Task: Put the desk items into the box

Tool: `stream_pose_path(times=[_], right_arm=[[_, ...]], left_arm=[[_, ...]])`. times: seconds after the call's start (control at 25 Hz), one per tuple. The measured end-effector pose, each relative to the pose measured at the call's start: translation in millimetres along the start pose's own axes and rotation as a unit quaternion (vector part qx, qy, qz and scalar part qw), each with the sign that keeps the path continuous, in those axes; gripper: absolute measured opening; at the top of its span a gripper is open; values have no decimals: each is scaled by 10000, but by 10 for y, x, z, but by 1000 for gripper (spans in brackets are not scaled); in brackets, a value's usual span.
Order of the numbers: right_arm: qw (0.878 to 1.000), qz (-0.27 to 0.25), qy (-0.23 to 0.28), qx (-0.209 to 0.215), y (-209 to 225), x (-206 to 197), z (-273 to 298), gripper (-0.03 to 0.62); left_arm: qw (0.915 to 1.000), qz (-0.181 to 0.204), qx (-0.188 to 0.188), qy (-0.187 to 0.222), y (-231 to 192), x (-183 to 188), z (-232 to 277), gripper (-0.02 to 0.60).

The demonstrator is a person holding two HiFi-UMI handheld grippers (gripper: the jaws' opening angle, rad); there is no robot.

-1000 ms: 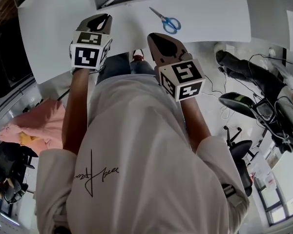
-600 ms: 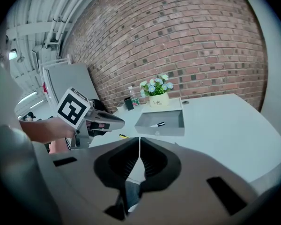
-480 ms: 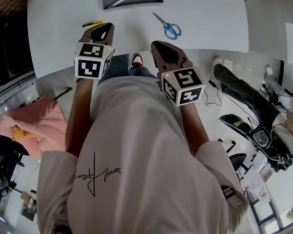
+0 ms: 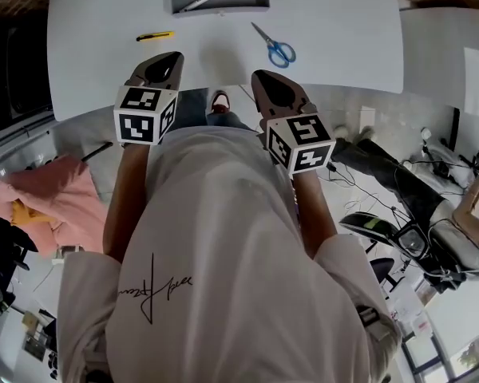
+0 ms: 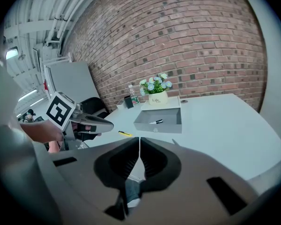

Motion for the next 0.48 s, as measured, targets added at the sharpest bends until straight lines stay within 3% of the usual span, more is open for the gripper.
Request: stream_pose_path(times=[0.48], right_arm=[[9980, -441, -341, -303, 524, 25, -63, 28]], left_arm=[[9991, -318, -247, -103, 296, -64, 3, 6]])
Point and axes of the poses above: the fingertips, and each gripper's own axes: z forward along the fingers, y to its right, x out of its top, the point moved 3 cm from there along -z, backward along the fingers, and after that the axes turned 12 degrees about y, right-handed, at the moved point
